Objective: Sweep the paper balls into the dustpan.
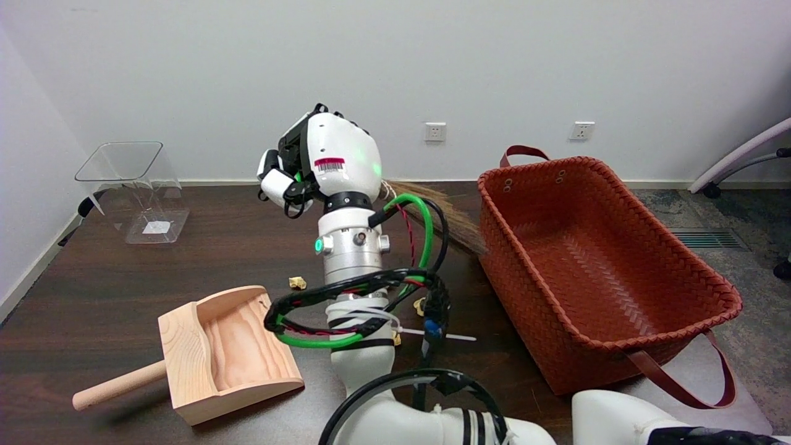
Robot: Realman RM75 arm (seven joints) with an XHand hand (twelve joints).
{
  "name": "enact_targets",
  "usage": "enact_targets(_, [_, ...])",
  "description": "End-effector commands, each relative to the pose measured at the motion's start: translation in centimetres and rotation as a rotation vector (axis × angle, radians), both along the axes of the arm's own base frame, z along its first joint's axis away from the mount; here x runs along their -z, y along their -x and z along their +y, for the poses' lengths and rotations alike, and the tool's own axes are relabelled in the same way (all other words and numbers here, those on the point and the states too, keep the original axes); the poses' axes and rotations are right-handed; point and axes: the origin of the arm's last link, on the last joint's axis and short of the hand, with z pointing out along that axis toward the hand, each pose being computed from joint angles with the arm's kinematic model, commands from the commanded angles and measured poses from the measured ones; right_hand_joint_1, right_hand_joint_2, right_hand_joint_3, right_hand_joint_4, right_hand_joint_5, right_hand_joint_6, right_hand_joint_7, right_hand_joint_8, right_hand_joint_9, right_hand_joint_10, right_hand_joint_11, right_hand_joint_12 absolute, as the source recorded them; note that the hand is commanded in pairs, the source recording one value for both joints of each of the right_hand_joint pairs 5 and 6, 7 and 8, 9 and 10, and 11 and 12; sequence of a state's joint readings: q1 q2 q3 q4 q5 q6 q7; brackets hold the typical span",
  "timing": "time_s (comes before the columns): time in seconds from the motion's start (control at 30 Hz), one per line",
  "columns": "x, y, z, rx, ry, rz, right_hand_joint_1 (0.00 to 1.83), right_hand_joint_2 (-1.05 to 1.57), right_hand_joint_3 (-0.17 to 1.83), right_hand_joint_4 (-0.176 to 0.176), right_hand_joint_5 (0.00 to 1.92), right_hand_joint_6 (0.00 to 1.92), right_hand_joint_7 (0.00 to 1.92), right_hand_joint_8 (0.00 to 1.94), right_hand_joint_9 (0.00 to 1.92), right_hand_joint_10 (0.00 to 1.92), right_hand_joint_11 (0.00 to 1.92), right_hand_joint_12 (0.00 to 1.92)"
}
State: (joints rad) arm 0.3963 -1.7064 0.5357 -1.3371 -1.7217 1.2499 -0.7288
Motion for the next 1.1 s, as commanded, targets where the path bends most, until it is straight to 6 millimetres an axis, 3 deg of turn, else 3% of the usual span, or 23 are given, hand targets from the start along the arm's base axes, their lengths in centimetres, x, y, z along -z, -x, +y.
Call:
enact_targets(0.03, [-0.2, 3.6, 1.5, 0.052, 0.100, -0.053, 1.23, 1.57, 0.72, 0.000, 1.92, 1.92, 1.92, 1.92, 1.92, 1.92, 1.92, 1.92])
enact_targets(0.23, [-1.1, 6.3, 1.6, 0.100, 0.121, -0.103, 1.23, 1.57, 0.70, 0.000, 1.92, 1.92, 1.92, 1.92, 1.92, 1.92, 1.92, 1.92])
enact_targets(0.57, [-1.6, 8.5, 1.4, 0.095, 0.104, -0.165, 1.23, 1.57, 0.66, 0.000, 1.92, 1.92, 1.92, 1.92, 1.92, 1.92, 1.92, 1.92])
enact_targets(0.93, [-2.8, 10.7, 1.2, 0.120, 0.118, -0.081, 1.23, 1.57, 0.61, 0.000, 1.92, 1.92, 1.92, 1.92, 1.92, 1.92, 1.92, 1.92])
enact_targets(1.03, [-3.2, 10.8, 0.8, 0.101, 0.128, -0.027, 1.24, 1.57, 0.61, 0.000, 1.92, 1.92, 1.92, 1.92, 1.92, 1.92, 1.92, 1.92])
enact_targets(1.07, [-3.3, 9.6, 0.6, 0.041, 0.152, -0.010, 1.24, 1.57, 0.61, 0.000, 1.92, 1.92, 1.92, 1.92, 1.92, 1.92, 1.92, 1.92])
enact_targets(1.1, [-3.0, 6.0, 1.0, -0.126, 0.213, -0.011, 1.24, 1.57, 0.61, 0.000, 1.92, 1.92, 1.92, 1.92, 1.92, 1.92, 1.92, 1.92])
